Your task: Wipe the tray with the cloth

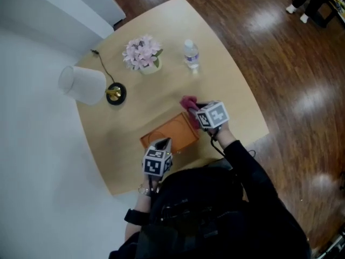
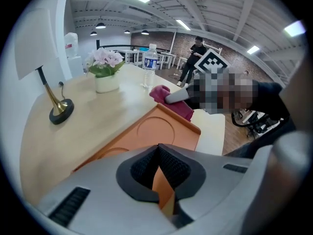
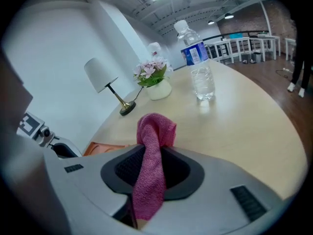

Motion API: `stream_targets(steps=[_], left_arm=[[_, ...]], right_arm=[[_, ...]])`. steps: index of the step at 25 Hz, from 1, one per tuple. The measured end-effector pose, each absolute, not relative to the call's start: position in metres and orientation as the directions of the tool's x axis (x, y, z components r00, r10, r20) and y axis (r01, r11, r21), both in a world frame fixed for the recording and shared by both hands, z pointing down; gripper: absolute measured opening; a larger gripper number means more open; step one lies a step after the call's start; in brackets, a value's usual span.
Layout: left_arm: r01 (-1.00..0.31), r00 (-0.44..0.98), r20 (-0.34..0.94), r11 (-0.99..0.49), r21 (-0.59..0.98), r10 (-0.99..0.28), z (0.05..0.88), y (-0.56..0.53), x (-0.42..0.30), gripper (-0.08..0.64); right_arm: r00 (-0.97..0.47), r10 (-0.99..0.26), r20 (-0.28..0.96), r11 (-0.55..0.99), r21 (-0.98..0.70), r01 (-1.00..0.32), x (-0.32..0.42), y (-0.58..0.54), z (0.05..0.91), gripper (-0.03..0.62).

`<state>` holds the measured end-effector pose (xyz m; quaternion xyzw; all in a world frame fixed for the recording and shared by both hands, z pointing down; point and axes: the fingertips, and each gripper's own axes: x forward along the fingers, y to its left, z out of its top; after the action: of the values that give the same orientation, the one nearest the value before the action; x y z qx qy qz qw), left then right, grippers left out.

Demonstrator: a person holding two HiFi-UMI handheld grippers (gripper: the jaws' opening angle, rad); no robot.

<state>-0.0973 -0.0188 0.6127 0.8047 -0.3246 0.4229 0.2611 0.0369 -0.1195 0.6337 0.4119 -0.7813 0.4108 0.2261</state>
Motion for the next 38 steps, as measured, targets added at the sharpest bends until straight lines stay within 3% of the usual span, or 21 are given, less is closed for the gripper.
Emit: stream_targets(steps=[14, 29, 38], left_arm=[[-0.762, 0.377, 0.886, -0.634, 0.130, -0.271, 0.634, -0.021, -0.088, 0.002], [-0.749, 0.374, 0.893, -0.650, 0.131, -0.251, 0.633, -0.022, -0.086, 0.003], [-0.748, 0.338, 0.910, -0.655, 0.105, -0.240, 0.639, -0.022, -0.088, 0.003]], right_arm=[[-0.739, -0.306, 0.601, 0.303, -0.674, -0.674, 0.022, -0.062, 0.647, 0.106], [-0.795, -0.078, 0.602, 0.410, -0.708, -0.576, 0.037, 0.033, 0.647, 0.100], [-0.647, -0.277, 0.710, 0.445, -0.502, -0.742, 0.055, -0.078, 0.654, 0.100]])
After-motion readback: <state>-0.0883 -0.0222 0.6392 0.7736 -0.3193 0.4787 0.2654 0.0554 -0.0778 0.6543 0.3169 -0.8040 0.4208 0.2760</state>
